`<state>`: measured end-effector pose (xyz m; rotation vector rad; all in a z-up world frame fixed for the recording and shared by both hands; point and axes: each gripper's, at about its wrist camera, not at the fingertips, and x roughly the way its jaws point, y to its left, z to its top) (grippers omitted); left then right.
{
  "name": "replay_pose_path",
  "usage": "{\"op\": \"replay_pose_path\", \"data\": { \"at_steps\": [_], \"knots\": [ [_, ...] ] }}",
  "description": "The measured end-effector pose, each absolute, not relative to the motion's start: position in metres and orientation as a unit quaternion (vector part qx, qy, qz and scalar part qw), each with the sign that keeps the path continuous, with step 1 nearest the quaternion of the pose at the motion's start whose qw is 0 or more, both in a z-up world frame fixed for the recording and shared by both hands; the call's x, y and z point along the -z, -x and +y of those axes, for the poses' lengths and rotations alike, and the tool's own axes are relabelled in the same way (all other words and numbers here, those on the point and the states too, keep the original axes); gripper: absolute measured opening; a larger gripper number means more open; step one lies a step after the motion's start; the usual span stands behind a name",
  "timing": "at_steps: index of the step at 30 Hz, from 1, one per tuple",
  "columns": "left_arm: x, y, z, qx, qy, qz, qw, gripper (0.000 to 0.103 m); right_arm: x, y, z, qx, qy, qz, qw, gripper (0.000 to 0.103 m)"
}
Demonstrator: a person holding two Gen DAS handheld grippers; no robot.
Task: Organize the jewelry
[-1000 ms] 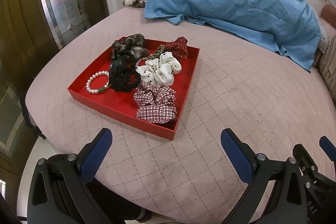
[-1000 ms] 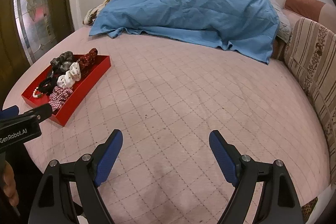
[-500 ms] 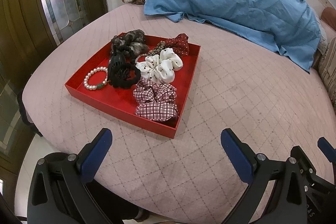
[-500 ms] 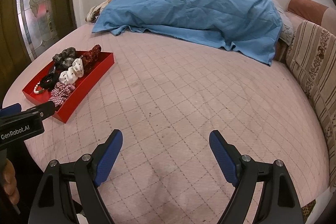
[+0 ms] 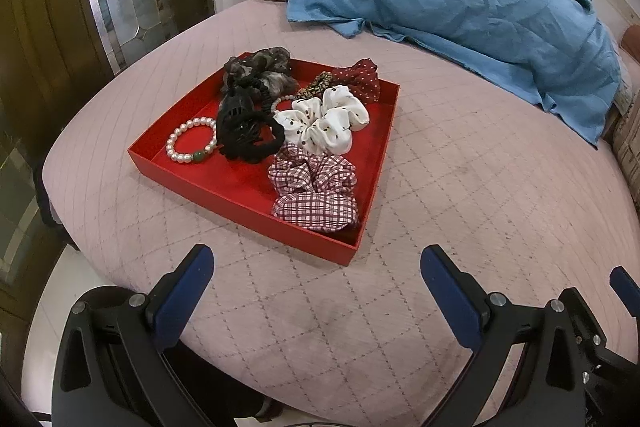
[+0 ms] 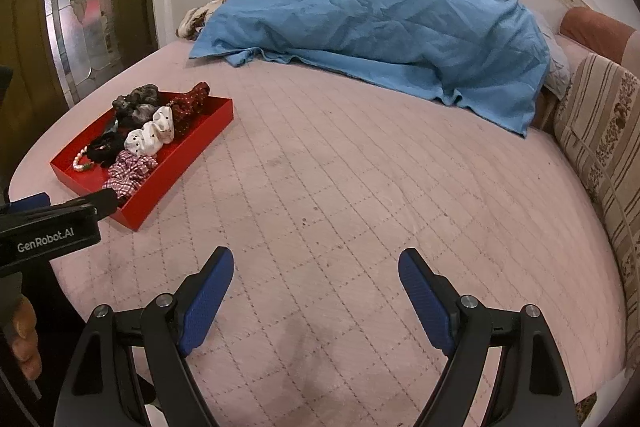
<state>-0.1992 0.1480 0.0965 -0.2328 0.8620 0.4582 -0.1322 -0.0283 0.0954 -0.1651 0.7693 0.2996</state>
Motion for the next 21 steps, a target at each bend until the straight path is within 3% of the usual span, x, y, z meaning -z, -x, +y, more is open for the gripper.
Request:
{"op": "replay_pose_path", "data": {
  "at_steps": [21],
  "knots": [
    [-0.096, 0.202, 0.181, -0.249, 0.150, 0.410, 0.864, 0.103, -0.092, 0.125, 0.004, -0.185, 0.107, 0.390, 0.896, 0.090]
  ]
}}
